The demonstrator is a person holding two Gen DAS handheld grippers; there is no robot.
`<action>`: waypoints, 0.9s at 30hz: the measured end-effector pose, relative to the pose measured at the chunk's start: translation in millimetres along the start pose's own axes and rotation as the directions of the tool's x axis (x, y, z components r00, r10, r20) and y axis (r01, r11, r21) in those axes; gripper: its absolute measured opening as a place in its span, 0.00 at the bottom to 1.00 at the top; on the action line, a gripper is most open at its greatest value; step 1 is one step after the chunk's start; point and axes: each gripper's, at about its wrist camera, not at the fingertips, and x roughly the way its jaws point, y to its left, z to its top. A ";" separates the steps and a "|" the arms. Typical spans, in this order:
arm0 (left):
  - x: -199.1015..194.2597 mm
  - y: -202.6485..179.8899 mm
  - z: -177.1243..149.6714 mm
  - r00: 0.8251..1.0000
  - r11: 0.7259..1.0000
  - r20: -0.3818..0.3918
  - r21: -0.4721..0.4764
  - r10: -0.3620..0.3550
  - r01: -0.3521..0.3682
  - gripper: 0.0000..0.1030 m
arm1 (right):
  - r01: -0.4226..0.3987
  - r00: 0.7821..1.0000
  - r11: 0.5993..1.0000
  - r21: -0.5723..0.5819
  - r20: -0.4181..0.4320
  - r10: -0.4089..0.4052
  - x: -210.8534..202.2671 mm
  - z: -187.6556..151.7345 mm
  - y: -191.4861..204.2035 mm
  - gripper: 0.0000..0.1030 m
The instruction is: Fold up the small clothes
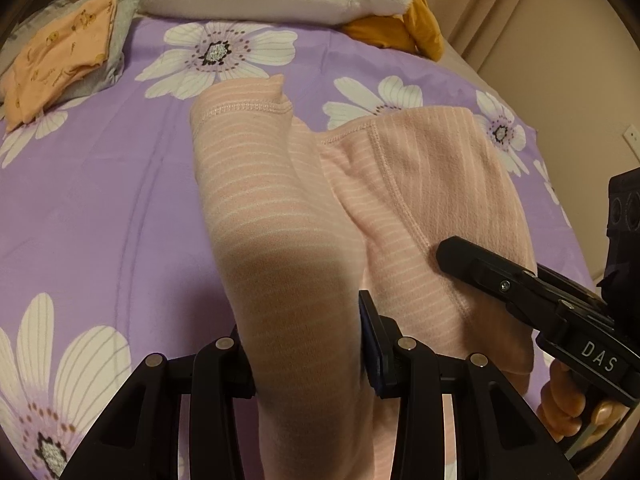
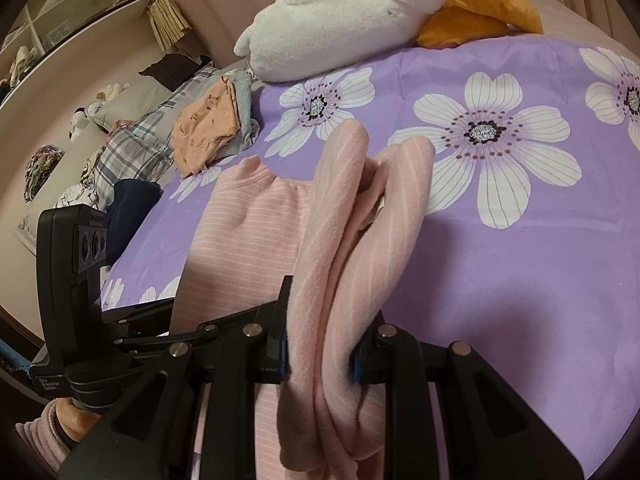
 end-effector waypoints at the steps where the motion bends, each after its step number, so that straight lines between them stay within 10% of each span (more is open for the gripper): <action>1: 1.0 -0.3 0.1 1.000 1.000 -0.002 0.001 0.001 -0.001 0.37 | 0.001 1.000 1.000 0.001 -0.001 -0.001 0.7 -0.4 -0.4 0.22; 27: 12.8 3.9 0.7 1.000 1.000 -0.018 -0.001 0.005 -0.005 0.38 | 0.035 0.998 0.996 0.078 -0.058 -0.031 19.1 -5.3 -29.1 0.24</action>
